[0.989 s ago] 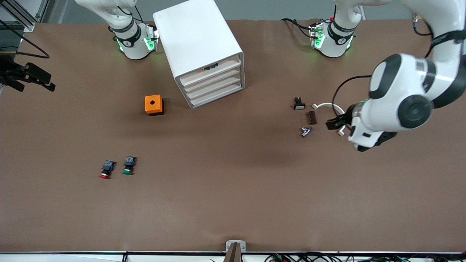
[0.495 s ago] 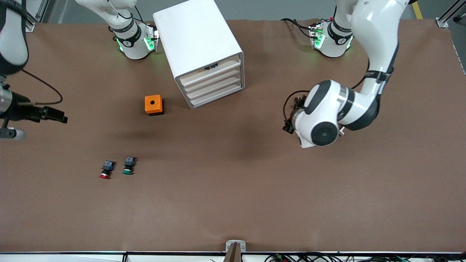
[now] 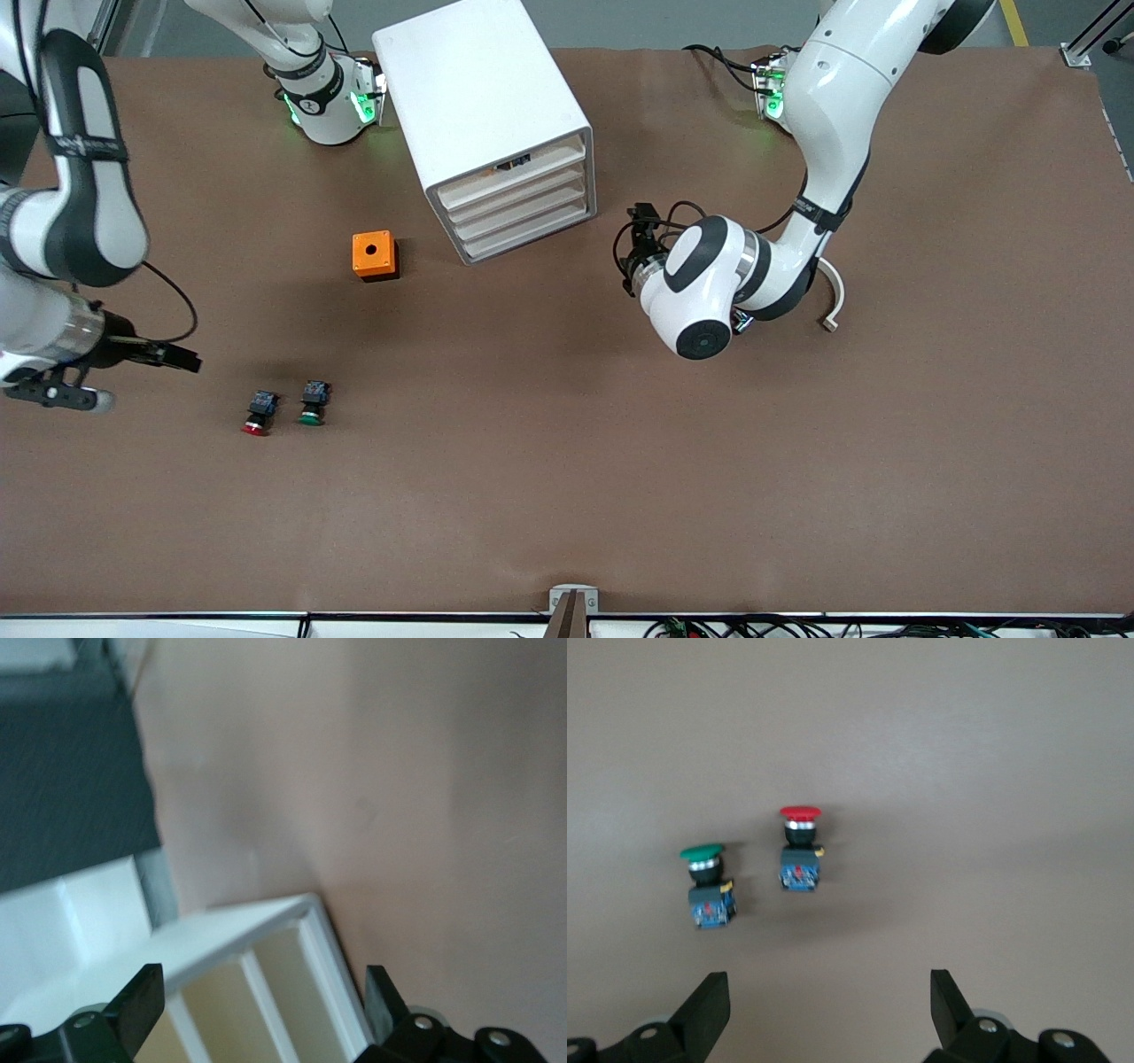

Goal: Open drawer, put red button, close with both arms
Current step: 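Reach the left gripper to the drawer handle while the right gripper grasps the red button, then pull the drawer open with the left gripper while the right gripper lifts the button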

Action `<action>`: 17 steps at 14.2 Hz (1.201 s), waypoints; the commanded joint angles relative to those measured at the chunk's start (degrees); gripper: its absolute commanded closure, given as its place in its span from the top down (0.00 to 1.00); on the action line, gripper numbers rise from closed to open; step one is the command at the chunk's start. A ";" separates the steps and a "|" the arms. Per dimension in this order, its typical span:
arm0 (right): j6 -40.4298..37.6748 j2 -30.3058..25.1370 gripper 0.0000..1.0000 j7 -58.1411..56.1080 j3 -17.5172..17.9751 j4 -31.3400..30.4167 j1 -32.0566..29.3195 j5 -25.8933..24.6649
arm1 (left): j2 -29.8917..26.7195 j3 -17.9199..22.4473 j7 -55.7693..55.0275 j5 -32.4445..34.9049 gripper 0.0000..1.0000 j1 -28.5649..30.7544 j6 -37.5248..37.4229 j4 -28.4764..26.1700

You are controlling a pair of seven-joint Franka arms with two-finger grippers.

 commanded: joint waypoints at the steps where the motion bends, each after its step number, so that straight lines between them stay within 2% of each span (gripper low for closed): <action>1: 5.94 2.13 1.00 4.21 0.12 -2.78 1.48 0.04 | 1.97 0.43 -8.58 -7.03 0.83 -2.14 -0.55 1.50; 2: 7.61 3.54 1.00 4.92 0.12 -2.70 1.57 0.04 | 2.85 0.61 -13.23 -9.49 0.69 -2.50 1.02 1.58; 4: 11.03 6.44 1.00 6.15 0.12 -2.96 2.44 0.04 | 4.08 0.35 -17.04 -12.84 0.61 -3.55 2.09 1.59; 7: 16.91 9.61 1.00 6.24 0.12 -4.62 2.45 0.04 | 4.26 0.35 -18.54 -17.24 0.57 -6.19 2.09 1.59; 9: 22.63 11.28 1.00 7.72 0.12 -6.47 2.62 0.04 | 4.35 0.43 -19.51 -18.21 0.57 -8.12 2.09 1.59; 11: 25.19 13.65 1.00 9.75 0.03 -6.13 3.50 -0.13 | 4.79 0.44 -20.13 -18.39 0.57 -9.35 2.17 1.59; 13: 28.18 15.59 1.00 9.85 0.03 -6.04 3.76 -0.22 | 4.88 0.44 -20.22 -18.30 0.39 -10.94 2.26 1.50; 14: 28.45 16.29 1.00 9.85 0.03 -5.78 3.76 -0.22 | 5.23 0.44 -20.04 -18.21 0.26 -11.20 2.35 1.58; 15: 28.45 16.47 0.88 9.76 0.03 -5.69 3.68 -0.22 | 5.40 0.44 -19.95 -18.21 0.10 -11.21 2.35 1.59; 16: 28.19 16.48 0.55 9.76 0.03 -5.69 3.76 -0.22 | 5.41 0.78 -19.61 -18.13 0.00 -11.21 2.35 1.59; 17: 28.10 16.48 0.26 9.67 0.03 -5.69 3.76 -0.22 | 5.32 1.05 -19.34 -17.60 0.00 -10.86 2.35 1.76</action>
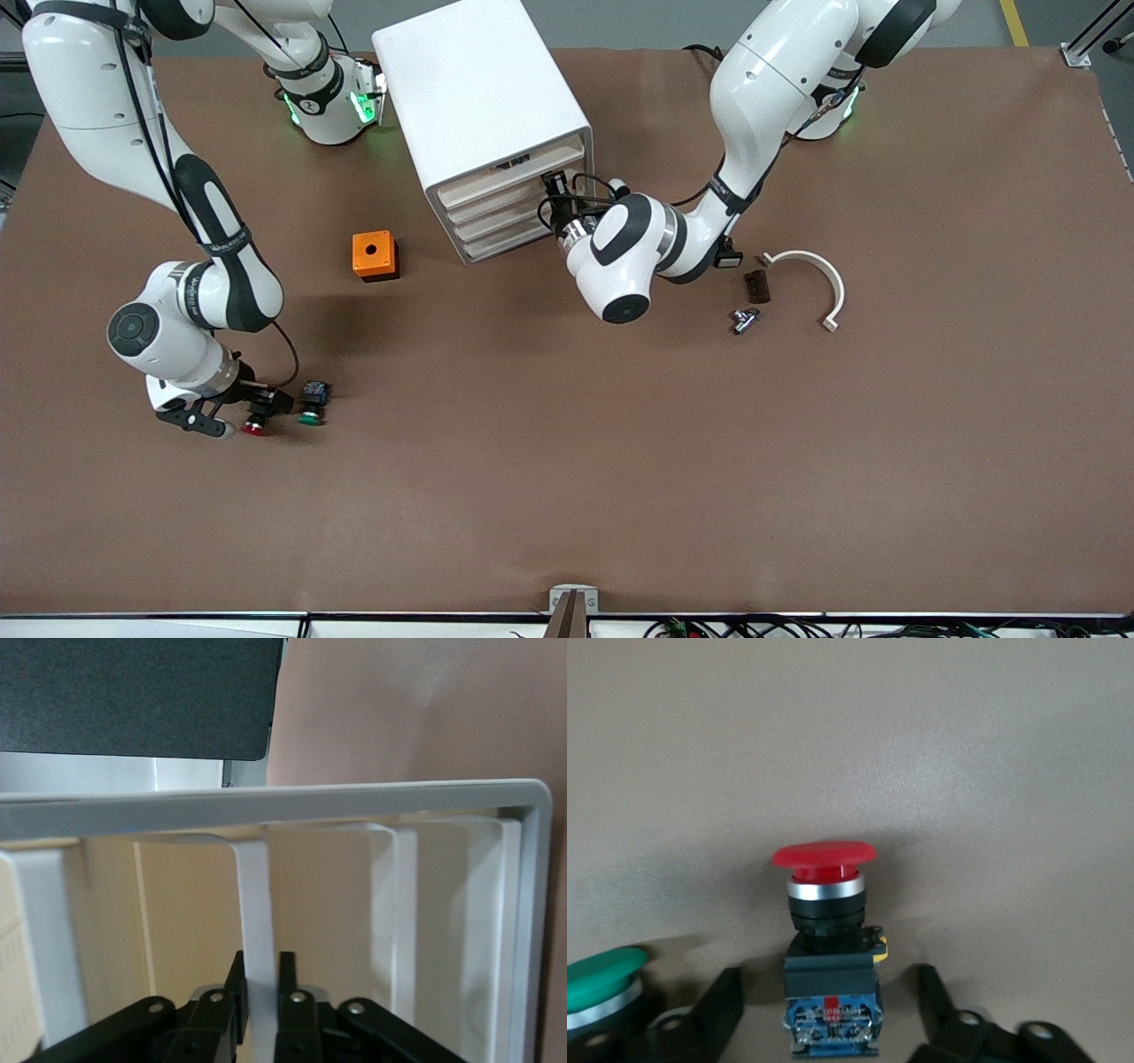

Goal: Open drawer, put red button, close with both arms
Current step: 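Pull the drawer open with the left gripper while the right gripper lifts the button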

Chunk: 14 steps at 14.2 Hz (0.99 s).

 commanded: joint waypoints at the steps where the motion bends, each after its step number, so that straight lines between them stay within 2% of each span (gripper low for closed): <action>1: -0.31 -0.18 0.02 1.01 -0.07 0.37 0.14 -0.18 | 0.60 1.15 0.11 0.20 0.00 0.65 -0.25 1.99; 5: -3.37 -1.23 0.00 1.09 -0.07 1.60 0.05 -0.18 | 0.60 7.38 4.32 0.29 0.00 2.24 -0.25 6.20; 8: -15.39 -7.01 0.00 7.65 0.36 3.45 0.84 0.00 | 0.60 8.63 7.66 0.38 0.00 4.34 -0.25 8.76; 12: -33.14 -17.91 0.00 26.10 0.45 5.03 8.90 0.61 | 0.60 10.65 11.61 0.20 0.00 5.22 -0.08 9.73; 14: -38.61 -22.04 0.00 34.89 0.54 5.03 13.30 0.79 | 0.69 10.65 13.29 0.11 0.33 6.37 1.15 9.65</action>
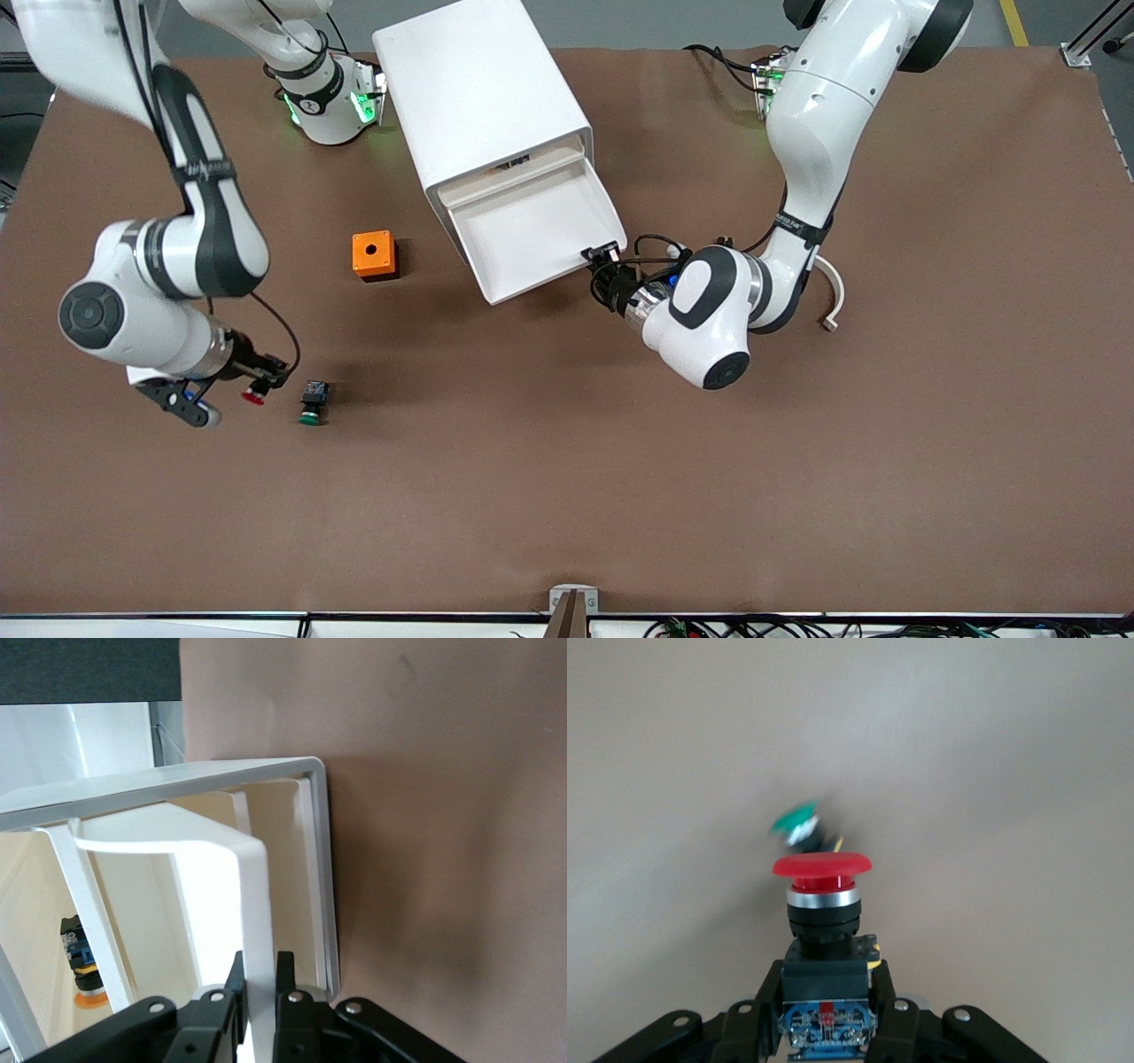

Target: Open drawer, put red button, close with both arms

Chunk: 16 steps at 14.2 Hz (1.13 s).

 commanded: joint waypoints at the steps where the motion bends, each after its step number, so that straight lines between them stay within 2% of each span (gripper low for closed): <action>1: -5.59 -6.81 0.00 12.80 -0.24 -1.92 6.27 1.43 | 0.50 0.64 3.73 0.13 0.61 1.09 1.92 2.27; 2: -6.91 -8.05 0.00 17.11 -0.32 -1.83 8.47 3.62 | -0.02 1.51 3.82 0.74 0.92 1.00 1.83 2.19; 3: -7.45 -9.46 0.00 21.16 -0.33 -1.83 10.41 5.29 | -0.46 2.39 3.82 1.62 1.00 1.09 1.39 2.27; 7: -7.98 -11.05 0.00 39.87 -0.41 -0.43 21.56 5.49 | -1.17 6.25 3.99 5.13 1.00 1.18 1.39 5.34; 10: -3.87 -10.18 0.00 51.84 -0.41 0.28 29.74 4.61 | -1.52 9.42 6.88 11.27 1.00 1.09 1.48 7.02; 14: 2.90 -5.62 0.00 63.89 -0.41 0.37 37.40 1.45 | -2.93 13.37 13.20 18.31 1.00 1.00 3.14 9.21; 16: 4.58 -3.24 0.00 67.32 -0.50 0.54 39.95 0.31 | -5.03 13.91 20.39 23.22 1.00 0.91 3.32 9.30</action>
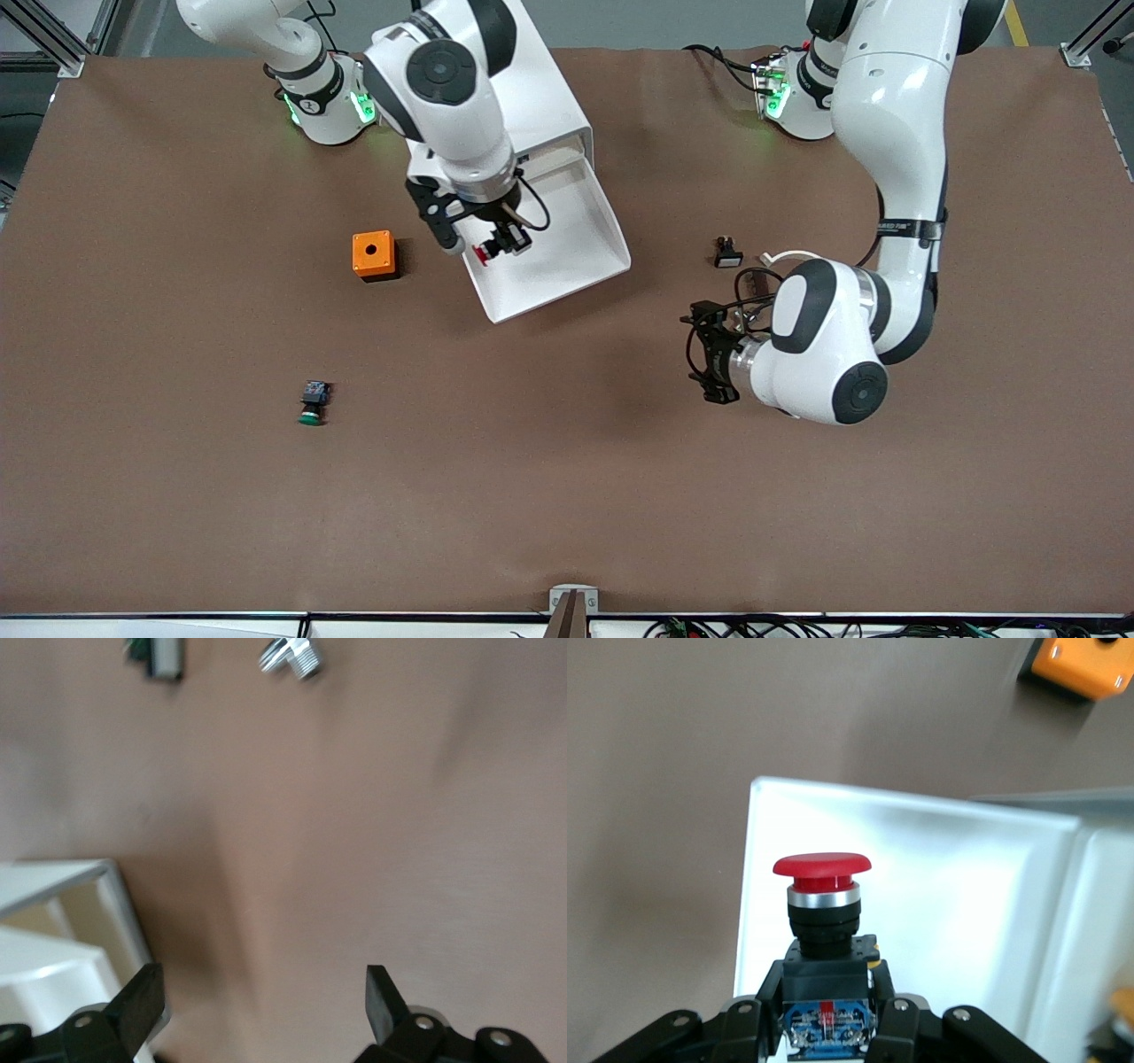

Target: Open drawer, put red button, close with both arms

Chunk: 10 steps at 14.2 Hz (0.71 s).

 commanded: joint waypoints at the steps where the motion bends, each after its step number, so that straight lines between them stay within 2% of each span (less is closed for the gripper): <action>1: 2.32 3.40 0.00 5.56 -0.89 0.85 3.10 -2.53 | -3.10 0.78 10.10 6.90 1.00 -0.55 0.40 -0.26; 3: 3.03 4.90 0.00 6.63 -0.89 1.11 4.16 -2.72 | -3.90 1.22 19.68 9.91 1.00 -0.29 0.49 -0.27; 6: 2.77 7.71 0.00 7.87 -0.89 3.21 4.77 -2.54 | -4.34 1.83 41.10 14.65 1.00 -0.47 0.58 -0.35; 8: 2.76 9.56 0.00 8.83 -0.89 4.53 4.86 -2.45 | -4.34 1.83 51.32 15.28 1.00 -0.64 2.06 -0.53; 9: 2.76 10.26 0.39 9.01 -0.89 5.41 4.78 -2.45 | -4.34 1.75 54.24 15.28 1.00 -0.82 2.60 -0.53; 10: 2.85 10.96 0.99 9.10 -0.89 6.11 4.95 -2.45 | -4.34 1.49 56.62 15.28 1.00 -1.08 3.21 -0.79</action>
